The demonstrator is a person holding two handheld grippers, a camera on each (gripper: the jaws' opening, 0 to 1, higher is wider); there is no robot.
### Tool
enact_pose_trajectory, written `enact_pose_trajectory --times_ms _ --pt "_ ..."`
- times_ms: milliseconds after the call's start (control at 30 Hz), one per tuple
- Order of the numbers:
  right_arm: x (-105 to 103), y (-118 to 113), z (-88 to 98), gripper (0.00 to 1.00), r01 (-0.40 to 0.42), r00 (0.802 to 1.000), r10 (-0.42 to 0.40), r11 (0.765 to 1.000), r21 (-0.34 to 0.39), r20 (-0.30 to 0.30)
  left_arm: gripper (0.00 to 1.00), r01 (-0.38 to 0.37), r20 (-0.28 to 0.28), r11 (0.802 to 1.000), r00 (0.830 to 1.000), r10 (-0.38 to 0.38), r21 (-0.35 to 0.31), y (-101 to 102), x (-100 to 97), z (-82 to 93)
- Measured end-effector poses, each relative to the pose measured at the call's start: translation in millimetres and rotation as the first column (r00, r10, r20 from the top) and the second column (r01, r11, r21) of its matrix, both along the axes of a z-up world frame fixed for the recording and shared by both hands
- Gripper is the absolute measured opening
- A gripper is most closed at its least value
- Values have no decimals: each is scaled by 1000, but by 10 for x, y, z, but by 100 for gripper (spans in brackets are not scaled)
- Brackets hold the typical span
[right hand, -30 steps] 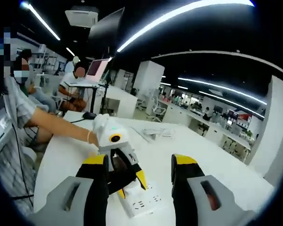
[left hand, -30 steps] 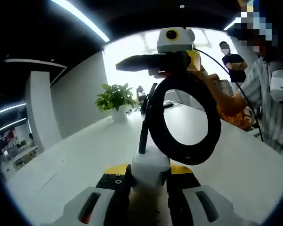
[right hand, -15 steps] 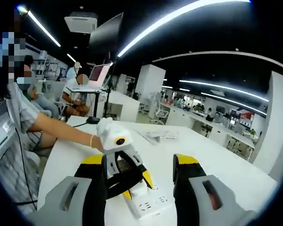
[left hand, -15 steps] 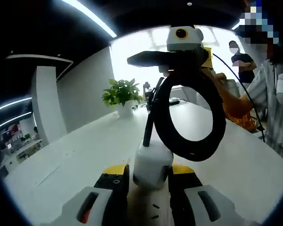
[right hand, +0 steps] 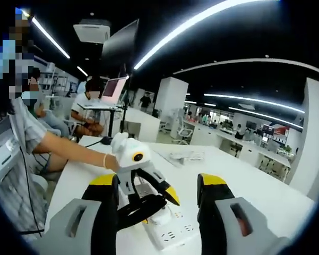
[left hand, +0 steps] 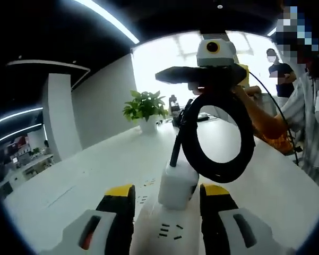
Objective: Straighten the power strip on the desk, plug the charger into it
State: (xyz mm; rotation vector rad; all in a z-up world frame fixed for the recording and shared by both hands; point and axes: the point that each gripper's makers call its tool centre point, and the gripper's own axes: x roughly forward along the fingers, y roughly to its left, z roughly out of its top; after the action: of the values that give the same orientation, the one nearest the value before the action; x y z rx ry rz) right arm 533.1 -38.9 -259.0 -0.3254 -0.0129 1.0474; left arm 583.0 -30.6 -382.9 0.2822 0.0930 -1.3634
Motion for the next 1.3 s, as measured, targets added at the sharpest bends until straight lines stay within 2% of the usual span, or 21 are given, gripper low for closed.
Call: enact_pose_trajectory --times_ms 133,400,533,833,1200,1300 --pt "-31 6 -10 62 -15 1000 15 1000 14 -4 53 -19 -2 1000 1000 19 -9 53 4 21" --pt "-27 -75 36 65 -25 999 27 995 93 -22 62 -40 -15 999 999 40 -24 184 -35 52" --pt "-28 -129 53 67 -28 999 32 991 129 -29 68 -43 -20 998 999 42 -53 240 -64 109" --pt "15 -279 3 74 -16 1000 20 990 142 -21 76 -65 -59 990 997 58 -122 408 -108 235" --pt "-14 -365 8 85 -79 997 81 973 218 -3 98 -97 -55 989 994 91 -112 490 -172 199" --pt "4 -414 13 87 -81 996 84 967 239 -2 99 -107 -44 990 994 103 -95 507 -184 183"
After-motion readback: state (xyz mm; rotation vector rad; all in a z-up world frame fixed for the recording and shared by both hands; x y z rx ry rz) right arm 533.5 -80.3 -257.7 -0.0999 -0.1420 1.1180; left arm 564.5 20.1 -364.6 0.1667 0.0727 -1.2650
